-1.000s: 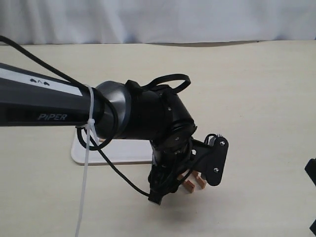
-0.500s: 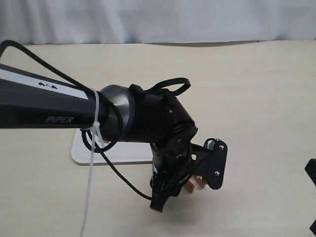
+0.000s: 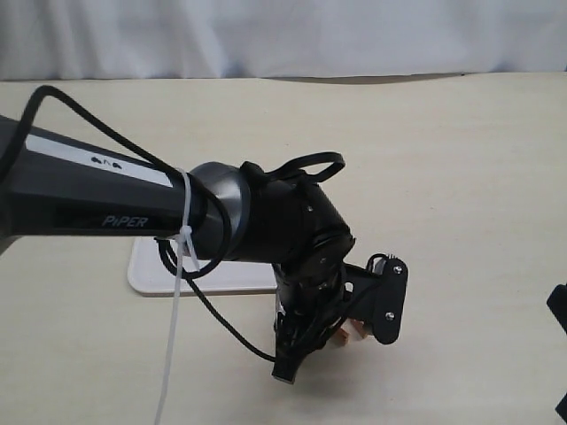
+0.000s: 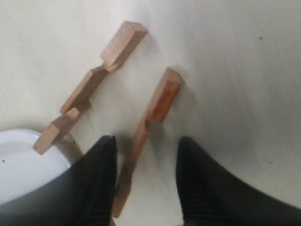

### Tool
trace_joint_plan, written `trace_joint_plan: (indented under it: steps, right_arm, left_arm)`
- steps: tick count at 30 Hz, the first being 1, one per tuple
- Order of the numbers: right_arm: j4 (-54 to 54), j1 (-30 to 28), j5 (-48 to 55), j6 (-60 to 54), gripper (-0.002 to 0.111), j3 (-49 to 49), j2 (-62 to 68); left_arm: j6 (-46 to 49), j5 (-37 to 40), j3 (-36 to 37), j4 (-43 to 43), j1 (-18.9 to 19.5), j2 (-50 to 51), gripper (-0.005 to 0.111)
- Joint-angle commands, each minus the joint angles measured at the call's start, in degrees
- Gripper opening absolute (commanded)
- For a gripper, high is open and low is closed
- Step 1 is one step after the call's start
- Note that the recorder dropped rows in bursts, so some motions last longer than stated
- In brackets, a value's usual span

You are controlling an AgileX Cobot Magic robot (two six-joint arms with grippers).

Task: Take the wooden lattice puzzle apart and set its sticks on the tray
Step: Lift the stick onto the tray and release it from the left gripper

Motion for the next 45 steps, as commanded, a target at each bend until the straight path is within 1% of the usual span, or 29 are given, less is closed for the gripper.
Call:
trace_joint_plan:
  steps: [1,2,3,4,7,9,11,12,14,16,18,20,22,27,32,34,36,41,43,45]
  right_arm:
    - [-0.11,0.0,0.04,-0.41,0.004,0.09,-0.22]
    - [-0.11,0.0,0.04,-0.41,0.004,0.09,-0.22]
    - [-0.11,0.0,0.04,-0.41,0.004,0.09,-0.22]
    - [-0.11,0.0,0.04,-0.41,0.004,0.09,-0.22]
    - [-0.11,0.0,0.04,-0.41,0.004,0.09,-0.22]
    - [-0.11,0.0,0.04,-0.41,0.004,0.09,-0.22]
    - [-0.11,0.0,0.04,-0.41,0.004,0.09,-0.22]
    - [-0.11,0.0,0.04,-0.41,0.004,0.09,-0.22]
    - [-0.11,0.0,0.04,-0.41,0.004,0.09,-0.22]
    - [-0.11,0.0,0.04,-0.41,0.004,0.09,-0.22]
    - [-0.11,0.0,0.04,-0.41,0.004,0.09,-0.22]
    - [-0.11,0.0,0.04,-0.41,0.004,0.09,-0.22]
    - [-0.11,0.0,0.04,-0.41,0.004,0.09,-0.22]
    - [-0.11,0.0,0.04,-0.41,0.004,0.09,-0.22]
    - [-0.11,0.0,0.04,-0.41,0.004,0.09,-0.22]
    - [-0.11,0.0,0.04,-0.41,0.004,0.09,-0.22]
    - [-0.11,0.0,0.04,-0.41,0.004,0.09,-0.22]
    - [-0.11,0.0,0.04,-0.41,0.004,0.09,-0.22]
    - [-0.11,0.0,0.04,-0.41,0.004,0.09,-0.22]
    - [-0.11,0.0,0.04,-0.41,0.004,0.09,-0.22]
  left_arm:
    - [-0.03,0.55,-0.15,-0.33,-0.43,-0.01,0.0]
    - [-0.79,0.7,-0.15,-0.33,-0.43,-0.12,0.0]
    - [-4.24,0.92,-0.15,-0.33,-0.56,-1.01,0.0]
    - [-5.62,1.22,-0.15,-0.33,-0.65,-1.64,0.0]
    - [-10.29,2.83,-0.24,-0.33,-1.25,-8.38,0.0]
    - [-15.37,0.79,-0.24,0.74,-0.25,-12.36,0.0]
    - [-19.28,-1.4,-0.24,1.02,1.87,-14.17,0.0]
    - [-22.84,-2.9,-0.24,1.02,3.7,-14.28,0.0]
    - [-31.95,-7.11,0.45,0.91,8.19,-13.72,0.0]
    - [-43.57,-11.69,2.21,0.91,12.25,-12.52,0.0]
    - [-48.12,-12.08,2.46,0.64,14.24,-11.18,0.0]
    - [-50.2,-11.96,2.46,0.54,15.55,-9.48,0.0]
    - [-50.18,-11.31,2.46,0.54,16.2,-7.61,0.0]
    - [-50.18,-10.99,2.46,1.02,16.2,-4.27,0.0]
    - [-50.18,-10.96,2.46,1.05,16.2,-3.62,0.001]
    - [-50.18,-10.96,2.46,1.15,16.2,-3.62,0.007]
    - [-50.18,-10.96,2.46,2.63,16.2,-3.62,0.017]
    - [-50.18,-9.9,2.46,2.39,16.2,-3.62,0.056]
    - [-50.18,-9.9,2.46,1.83,16.09,-3.62,0.068]
    - [-50.18,-9.12,2.09,-1.09,16.09,-4.17,0.073]
